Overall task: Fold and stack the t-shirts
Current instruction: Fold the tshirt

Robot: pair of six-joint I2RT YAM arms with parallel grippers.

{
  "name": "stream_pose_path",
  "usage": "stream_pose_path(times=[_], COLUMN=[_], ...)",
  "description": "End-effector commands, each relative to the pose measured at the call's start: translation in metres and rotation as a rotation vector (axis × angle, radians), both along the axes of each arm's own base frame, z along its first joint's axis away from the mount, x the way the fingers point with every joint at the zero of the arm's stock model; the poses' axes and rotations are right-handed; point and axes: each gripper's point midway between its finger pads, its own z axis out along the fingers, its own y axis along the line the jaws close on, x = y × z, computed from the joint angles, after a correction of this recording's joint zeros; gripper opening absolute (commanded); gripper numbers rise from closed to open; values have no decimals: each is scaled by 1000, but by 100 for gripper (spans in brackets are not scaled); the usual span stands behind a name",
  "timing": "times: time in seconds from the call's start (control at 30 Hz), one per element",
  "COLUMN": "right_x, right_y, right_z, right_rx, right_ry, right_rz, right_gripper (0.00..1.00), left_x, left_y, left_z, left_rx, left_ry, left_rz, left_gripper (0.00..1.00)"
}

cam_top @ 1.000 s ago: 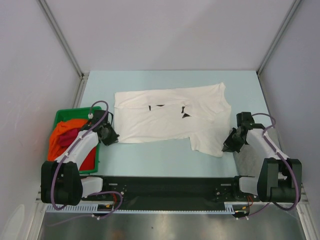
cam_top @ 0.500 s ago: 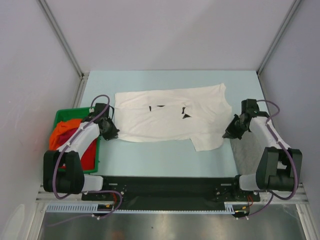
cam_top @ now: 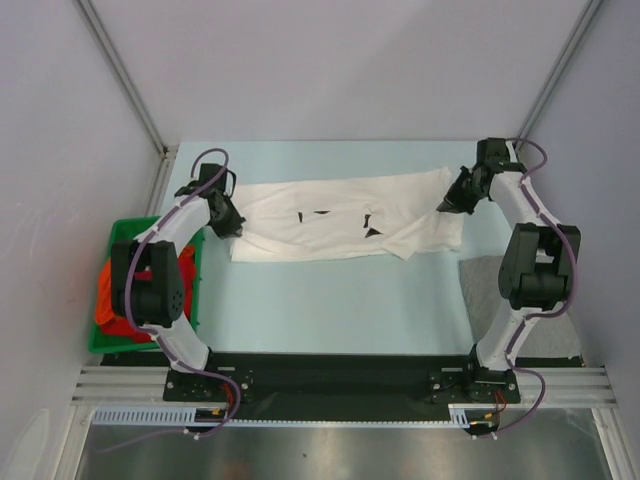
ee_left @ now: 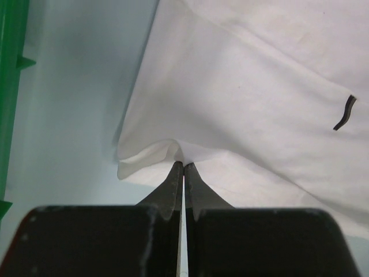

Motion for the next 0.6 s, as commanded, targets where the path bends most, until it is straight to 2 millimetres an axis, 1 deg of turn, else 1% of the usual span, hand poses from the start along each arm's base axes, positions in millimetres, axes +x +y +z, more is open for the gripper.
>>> stream_pose_path(times=[0.0, 0.03, 0.07, 0.1, 0.17, 0.23, 0.3, 0.43, 0.5, 0.57], right_x=[30, 34, 38, 46, 53, 61, 69, 79, 82, 87], right_y=[7, 8, 10, 11, 11, 10, 8, 4, 4, 5], right_z=[10, 10, 10, 10, 11, 12, 14, 16, 17, 17], right_rx=[22, 30, 36, 37, 40, 39, 39, 42, 52, 57], right_ry=[-55, -55, -59, -62, -71, -73, -83, -90, -88, -93], right_rz=[36, 35, 44, 49, 49, 46, 43, 33, 31, 31], right_gripper=[0, 0, 0, 0, 0, 0, 0, 0, 0, 0], left_x=[22, 28, 30, 32, 39, 44, 47, 51, 52, 56], left_y=[11, 13, 18, 19, 21, 22, 24, 32, 31, 30], left_z=[12, 16, 10, 10, 11, 5, 5, 6, 2, 3], left_rx=[24, 25, 27, 22, 17, 14, 13, 23, 19, 13], left_ry=[-39, -49, -33, -29, -35, -20, -21, -27, -17, -20], left_rz=[20, 27, 39, 46, 50, 56, 67, 89, 85, 84], left_gripper=[0, 0, 0, 0, 0, 0, 0, 0, 0, 0])
